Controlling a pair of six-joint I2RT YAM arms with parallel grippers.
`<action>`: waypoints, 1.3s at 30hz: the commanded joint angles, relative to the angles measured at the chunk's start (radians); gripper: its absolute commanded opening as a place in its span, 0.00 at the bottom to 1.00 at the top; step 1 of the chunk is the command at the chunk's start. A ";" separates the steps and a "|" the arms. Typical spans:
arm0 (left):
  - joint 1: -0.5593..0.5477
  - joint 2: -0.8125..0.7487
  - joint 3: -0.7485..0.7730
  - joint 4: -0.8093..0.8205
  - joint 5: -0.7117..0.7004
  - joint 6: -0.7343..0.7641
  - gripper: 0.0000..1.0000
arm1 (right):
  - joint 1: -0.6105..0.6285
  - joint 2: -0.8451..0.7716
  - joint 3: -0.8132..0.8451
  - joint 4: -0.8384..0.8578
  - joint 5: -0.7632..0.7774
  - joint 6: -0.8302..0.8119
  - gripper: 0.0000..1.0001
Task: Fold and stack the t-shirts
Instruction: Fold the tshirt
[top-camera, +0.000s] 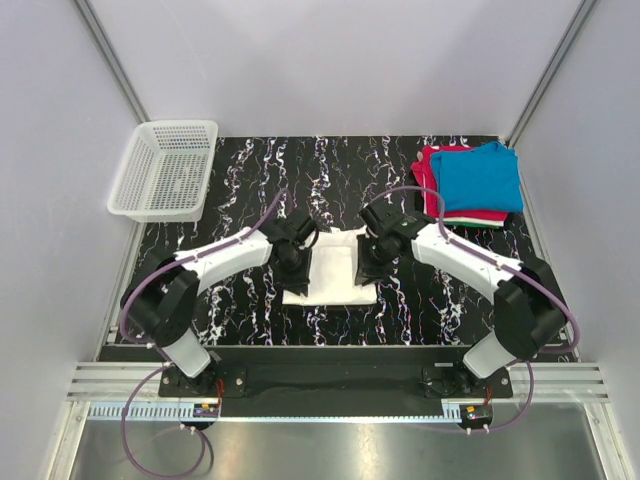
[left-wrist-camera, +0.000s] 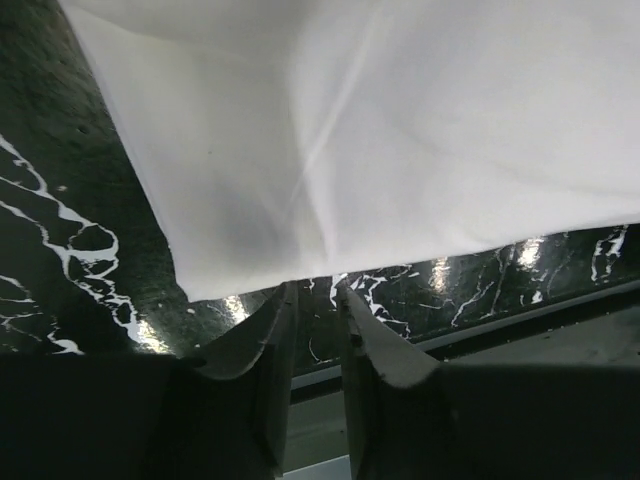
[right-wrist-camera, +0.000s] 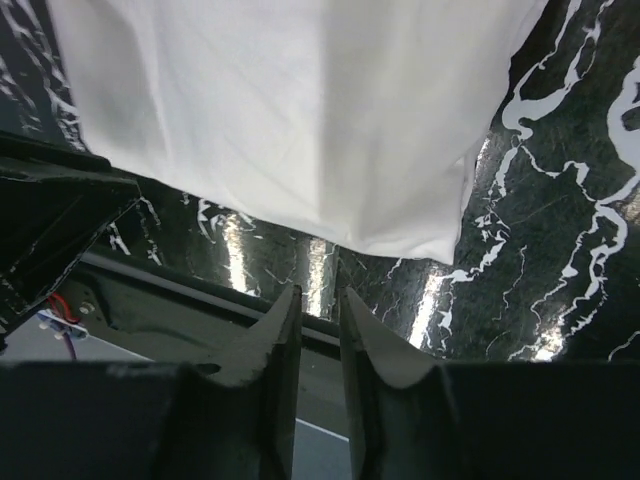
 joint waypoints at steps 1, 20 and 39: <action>0.031 -0.098 0.153 -0.028 -0.088 0.033 0.34 | 0.003 -0.091 0.178 -0.075 0.089 -0.023 0.30; 0.276 0.125 0.292 0.070 -0.009 0.234 0.36 | -0.186 0.145 0.214 0.066 0.126 -0.247 0.61; 0.276 0.225 0.305 0.084 0.021 0.243 0.34 | -0.192 0.263 0.247 0.089 0.080 -0.237 0.62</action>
